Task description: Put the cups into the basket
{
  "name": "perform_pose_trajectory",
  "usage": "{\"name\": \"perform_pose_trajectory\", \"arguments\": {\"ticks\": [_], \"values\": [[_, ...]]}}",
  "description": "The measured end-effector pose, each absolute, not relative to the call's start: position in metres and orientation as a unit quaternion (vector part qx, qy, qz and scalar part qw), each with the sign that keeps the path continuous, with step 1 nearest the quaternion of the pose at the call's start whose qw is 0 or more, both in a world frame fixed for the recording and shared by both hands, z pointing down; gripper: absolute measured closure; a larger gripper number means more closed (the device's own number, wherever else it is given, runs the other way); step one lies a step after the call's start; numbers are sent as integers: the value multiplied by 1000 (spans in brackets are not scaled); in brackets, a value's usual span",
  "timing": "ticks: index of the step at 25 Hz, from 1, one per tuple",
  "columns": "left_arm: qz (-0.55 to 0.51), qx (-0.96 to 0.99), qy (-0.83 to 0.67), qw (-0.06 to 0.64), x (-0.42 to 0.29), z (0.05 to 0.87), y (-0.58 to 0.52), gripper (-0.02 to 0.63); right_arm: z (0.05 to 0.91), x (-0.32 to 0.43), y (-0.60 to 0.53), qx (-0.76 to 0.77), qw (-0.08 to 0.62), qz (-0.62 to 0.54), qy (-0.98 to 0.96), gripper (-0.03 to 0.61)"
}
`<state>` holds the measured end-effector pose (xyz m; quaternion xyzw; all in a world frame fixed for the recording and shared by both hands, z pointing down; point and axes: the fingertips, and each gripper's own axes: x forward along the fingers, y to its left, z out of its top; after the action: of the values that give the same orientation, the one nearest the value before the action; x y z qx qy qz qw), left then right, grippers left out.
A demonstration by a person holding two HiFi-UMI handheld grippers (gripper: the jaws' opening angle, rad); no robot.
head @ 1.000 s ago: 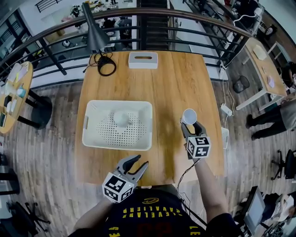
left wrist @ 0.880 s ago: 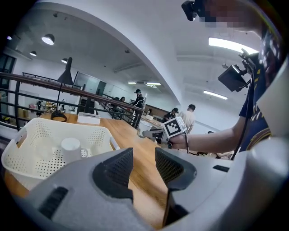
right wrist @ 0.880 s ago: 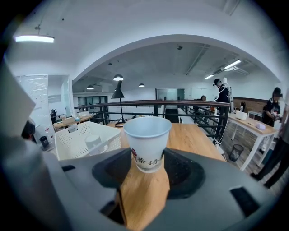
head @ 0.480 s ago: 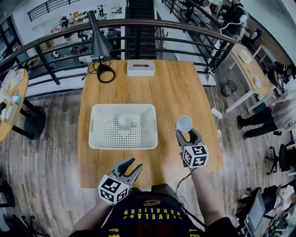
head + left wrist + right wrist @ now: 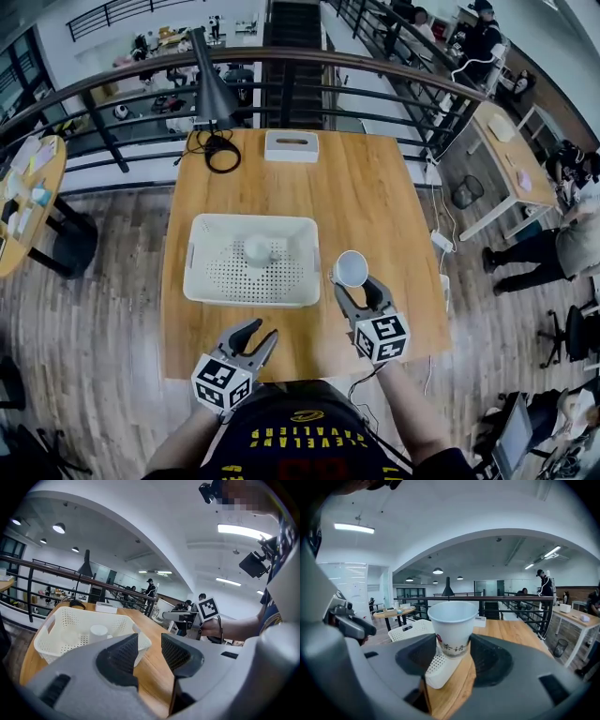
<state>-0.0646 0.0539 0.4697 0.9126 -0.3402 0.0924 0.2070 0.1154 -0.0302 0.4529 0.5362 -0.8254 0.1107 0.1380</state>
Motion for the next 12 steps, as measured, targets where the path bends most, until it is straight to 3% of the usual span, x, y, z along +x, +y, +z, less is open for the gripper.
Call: {"name": "perform_pose_trajectory", "arguments": {"ticks": [12], "values": [[107,896,-383,198,-25,465,67,466,448,104,-48,444,119,100,-882,344]]}}
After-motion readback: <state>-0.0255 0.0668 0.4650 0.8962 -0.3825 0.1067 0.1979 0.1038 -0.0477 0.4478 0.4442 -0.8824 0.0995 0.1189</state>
